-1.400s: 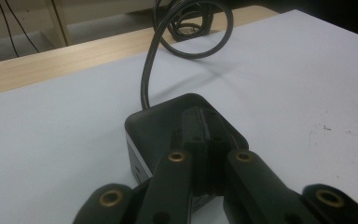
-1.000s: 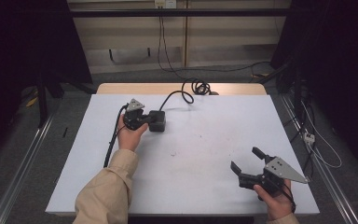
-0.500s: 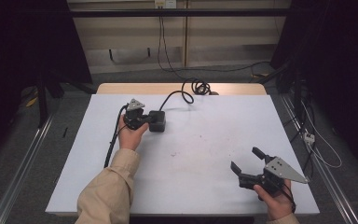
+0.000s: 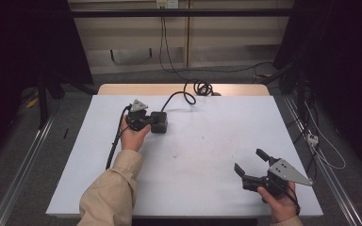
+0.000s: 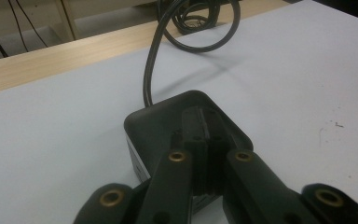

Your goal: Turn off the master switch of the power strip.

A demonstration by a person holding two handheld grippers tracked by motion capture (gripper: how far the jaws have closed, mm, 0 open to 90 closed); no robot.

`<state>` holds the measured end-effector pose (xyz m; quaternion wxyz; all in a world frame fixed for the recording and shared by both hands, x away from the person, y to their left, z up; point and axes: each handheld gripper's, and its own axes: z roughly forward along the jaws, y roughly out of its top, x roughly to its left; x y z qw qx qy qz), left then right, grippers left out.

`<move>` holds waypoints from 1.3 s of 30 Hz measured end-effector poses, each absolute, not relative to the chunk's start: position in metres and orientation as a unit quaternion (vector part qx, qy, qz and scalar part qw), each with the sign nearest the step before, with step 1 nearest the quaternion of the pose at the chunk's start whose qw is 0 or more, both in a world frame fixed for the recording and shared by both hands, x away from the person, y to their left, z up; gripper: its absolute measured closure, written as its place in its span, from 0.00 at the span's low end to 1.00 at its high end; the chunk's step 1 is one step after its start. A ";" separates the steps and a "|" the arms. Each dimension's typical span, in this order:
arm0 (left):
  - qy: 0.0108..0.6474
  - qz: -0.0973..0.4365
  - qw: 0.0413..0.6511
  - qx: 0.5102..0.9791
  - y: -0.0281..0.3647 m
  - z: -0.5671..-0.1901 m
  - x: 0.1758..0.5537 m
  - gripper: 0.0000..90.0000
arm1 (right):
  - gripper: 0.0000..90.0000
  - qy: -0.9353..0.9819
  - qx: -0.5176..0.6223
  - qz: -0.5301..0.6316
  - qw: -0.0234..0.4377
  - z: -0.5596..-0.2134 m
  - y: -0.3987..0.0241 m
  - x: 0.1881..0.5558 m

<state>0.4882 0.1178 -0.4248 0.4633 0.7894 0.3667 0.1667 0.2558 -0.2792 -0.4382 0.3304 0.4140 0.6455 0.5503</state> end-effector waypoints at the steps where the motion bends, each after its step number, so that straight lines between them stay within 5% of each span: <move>1: 0.367 0.167 0.463 0.789 0.118 -0.425 0.488 1.00 | 0.05 0.645 0.415 0.551 0.330 -0.438 -0.279 0.256; 39: 0.397 0.162 0.466 0.774 0.118 -0.422 0.489 1.00 | 0.05 0.646 0.412 0.552 0.329 -0.438 -0.278 0.256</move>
